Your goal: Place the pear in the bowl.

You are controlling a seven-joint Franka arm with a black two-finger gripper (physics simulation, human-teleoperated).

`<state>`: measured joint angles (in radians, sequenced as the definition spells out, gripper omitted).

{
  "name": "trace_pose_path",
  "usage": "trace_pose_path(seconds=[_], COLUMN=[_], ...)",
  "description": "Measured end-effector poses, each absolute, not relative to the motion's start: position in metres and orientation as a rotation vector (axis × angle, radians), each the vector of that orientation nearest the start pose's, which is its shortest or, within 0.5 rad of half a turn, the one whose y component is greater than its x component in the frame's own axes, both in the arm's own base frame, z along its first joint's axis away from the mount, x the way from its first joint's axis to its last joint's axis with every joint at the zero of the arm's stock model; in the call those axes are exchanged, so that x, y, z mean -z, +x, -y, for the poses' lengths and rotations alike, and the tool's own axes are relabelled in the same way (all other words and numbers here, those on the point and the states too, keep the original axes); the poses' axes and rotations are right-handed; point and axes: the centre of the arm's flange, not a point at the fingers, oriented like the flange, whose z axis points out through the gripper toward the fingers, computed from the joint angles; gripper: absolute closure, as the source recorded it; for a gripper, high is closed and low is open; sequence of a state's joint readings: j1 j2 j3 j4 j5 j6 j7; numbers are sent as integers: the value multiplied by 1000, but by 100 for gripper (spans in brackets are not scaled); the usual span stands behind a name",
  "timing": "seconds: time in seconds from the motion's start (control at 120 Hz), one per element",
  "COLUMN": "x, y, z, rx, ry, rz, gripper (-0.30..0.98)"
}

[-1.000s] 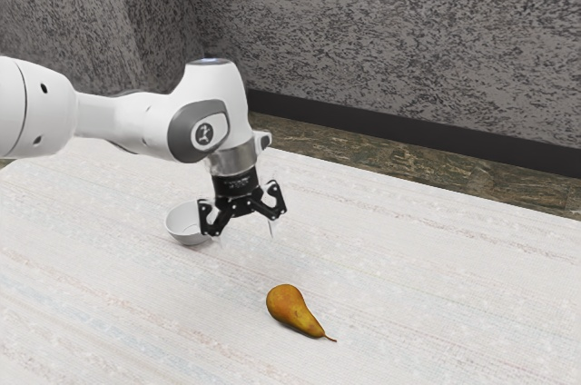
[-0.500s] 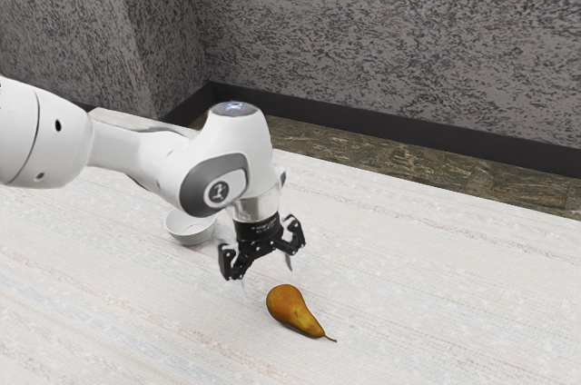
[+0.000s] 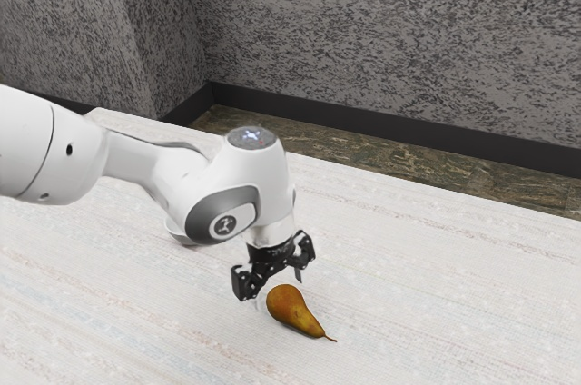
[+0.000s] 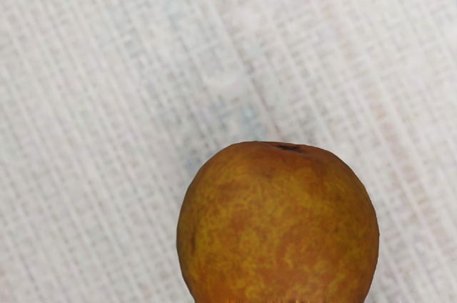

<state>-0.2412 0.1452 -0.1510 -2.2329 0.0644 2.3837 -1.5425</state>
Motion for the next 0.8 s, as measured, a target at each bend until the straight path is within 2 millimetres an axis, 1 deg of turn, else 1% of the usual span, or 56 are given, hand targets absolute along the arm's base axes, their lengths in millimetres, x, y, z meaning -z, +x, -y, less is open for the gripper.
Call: trace_pose_path(seconds=[0.1, 0.167, 0.25, 0.408, 0.475, 0.592, 0.725, 0.8], x=[-303, -297, -288, -283, -281, -274, -271, -267], y=[492, 492, 498, 510, 515, 518, 525, 531], z=[212, 213, 215, 218, 217, 215, 215, 208], rx=[49, 48, 47, 56, 56, 48, 48, 44], ry=[-2667, -2662, -2665, -2678, -2679, -2675, -2680, -2669], rz=[1615, 1611, 1611, 1619, 1624, 1625, 1627, 1640], gripper=[0, 0, 0, 0, 0, 0, 0, 0])
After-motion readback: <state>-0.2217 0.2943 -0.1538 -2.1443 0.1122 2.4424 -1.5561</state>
